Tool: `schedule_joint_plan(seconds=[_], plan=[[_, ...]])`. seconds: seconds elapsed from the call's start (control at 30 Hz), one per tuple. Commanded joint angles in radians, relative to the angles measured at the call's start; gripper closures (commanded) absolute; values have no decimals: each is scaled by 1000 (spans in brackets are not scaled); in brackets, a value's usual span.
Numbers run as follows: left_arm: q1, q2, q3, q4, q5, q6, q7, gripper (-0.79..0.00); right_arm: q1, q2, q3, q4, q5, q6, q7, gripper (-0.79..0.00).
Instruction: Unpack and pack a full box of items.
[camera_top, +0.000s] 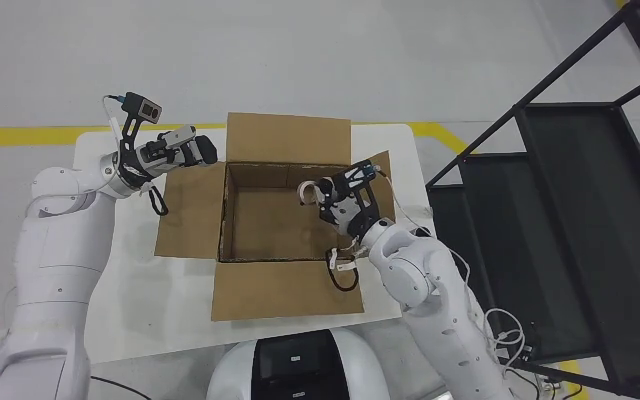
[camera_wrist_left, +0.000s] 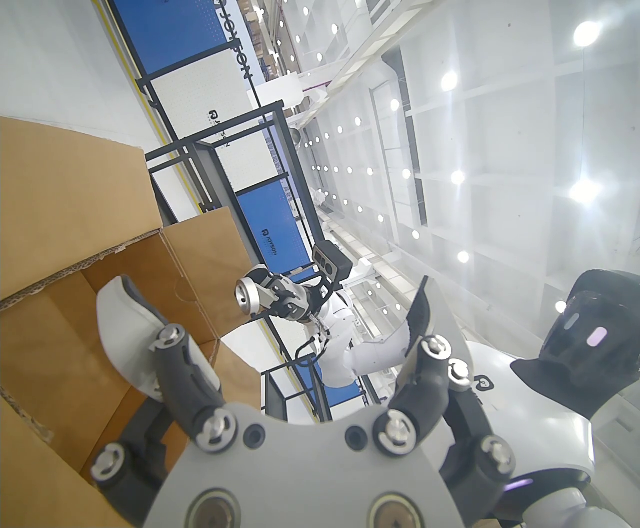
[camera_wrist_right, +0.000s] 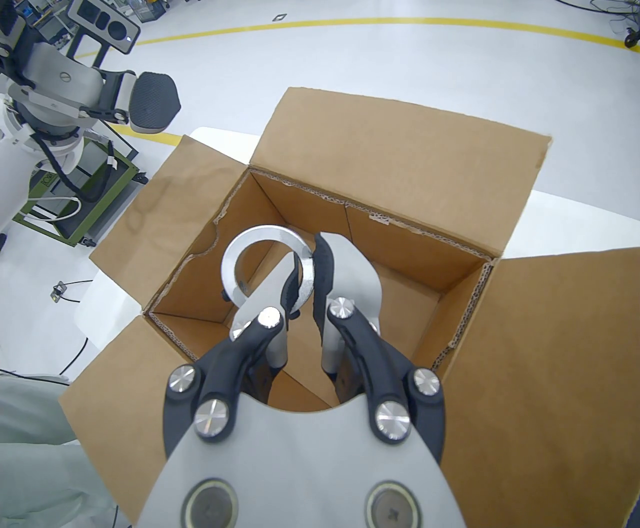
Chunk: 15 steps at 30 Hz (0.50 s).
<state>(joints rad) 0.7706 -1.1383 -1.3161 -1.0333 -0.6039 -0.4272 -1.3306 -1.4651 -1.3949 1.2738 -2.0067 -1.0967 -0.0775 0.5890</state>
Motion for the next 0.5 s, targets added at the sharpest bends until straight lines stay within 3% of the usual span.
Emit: schedule_joint_plan(seconds=[0.0, 0.2, 0.37, 0.47], plan=[[0, 0, 0, 0, 0, 0, 0, -785, -5, 4, 31, -12, 15, 4, -3, 0], [0, 0, 0, 0, 0, 0, 0, -785, -46, 18, 208, -108, 164, 31, 56, 0], [0, 0, 0, 0, 0, 0, 0, -785, -105, 26, 399, -166, 277, 110, 37, 0], [0, 0, 0, 0, 0, 0, 0, -785, -142, 33, 484, -145, 261, 131, 35, 0]])
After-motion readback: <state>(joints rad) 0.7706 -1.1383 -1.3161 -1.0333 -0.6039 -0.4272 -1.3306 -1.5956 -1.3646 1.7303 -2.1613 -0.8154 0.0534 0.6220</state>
